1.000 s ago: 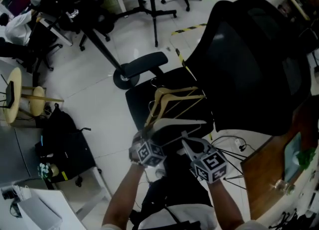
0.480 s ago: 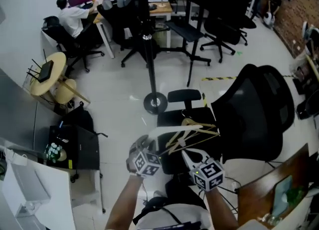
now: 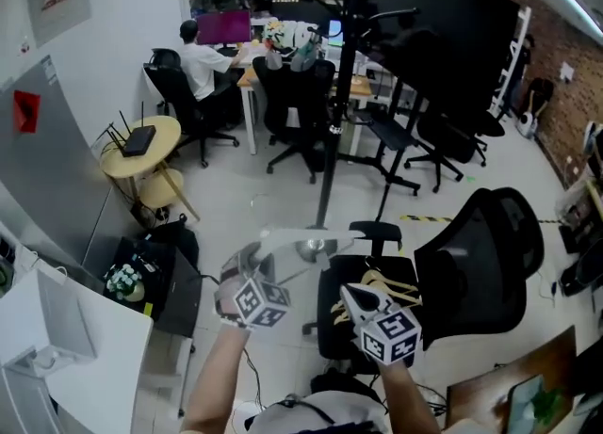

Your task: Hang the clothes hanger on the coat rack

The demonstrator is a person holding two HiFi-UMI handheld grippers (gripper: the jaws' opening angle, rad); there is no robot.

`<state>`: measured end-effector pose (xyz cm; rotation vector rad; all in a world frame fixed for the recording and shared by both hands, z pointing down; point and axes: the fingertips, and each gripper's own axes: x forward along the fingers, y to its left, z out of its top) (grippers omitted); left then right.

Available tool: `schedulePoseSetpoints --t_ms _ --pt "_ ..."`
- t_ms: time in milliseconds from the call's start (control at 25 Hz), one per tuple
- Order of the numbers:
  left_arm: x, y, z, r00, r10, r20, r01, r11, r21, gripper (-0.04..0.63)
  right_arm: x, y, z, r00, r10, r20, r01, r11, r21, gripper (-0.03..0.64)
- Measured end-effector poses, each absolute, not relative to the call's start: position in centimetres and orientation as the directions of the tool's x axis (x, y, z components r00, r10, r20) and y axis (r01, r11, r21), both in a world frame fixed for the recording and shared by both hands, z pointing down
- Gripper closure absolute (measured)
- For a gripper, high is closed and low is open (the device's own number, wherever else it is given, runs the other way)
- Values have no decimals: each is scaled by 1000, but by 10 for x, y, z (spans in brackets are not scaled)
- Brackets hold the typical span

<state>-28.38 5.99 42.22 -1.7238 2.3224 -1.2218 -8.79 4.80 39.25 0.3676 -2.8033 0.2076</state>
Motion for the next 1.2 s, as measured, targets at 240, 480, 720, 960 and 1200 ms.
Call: schedulePoseSetpoints --t_ms 240,480,720,960,1200 --pt "-320 73 358 -453 -826 336 -737 134 -663 460 -101 64 354 -935 -255 247 -276 960 -52 611" --pt "-358 60 304 -509 -821 259 -637 157 -754 460 -112 55 333 -941 -279 191 -289 957 -24 611" --pt "-417 38 257 -594 -775 216 -520 164 -838 460 -153 24 336 -952 -260 164 -270 962 -42 611" --pt "-480 0 219 -661 -730 171 -451 205 -869 460 -189 -28 304 -958 -267 108 -269 963 -7 611" --pt "-528 -54 204 -696 -696 177 -413 186 -891 460 -186 -70 297 -948 -305 92 -307 952 -8 611"
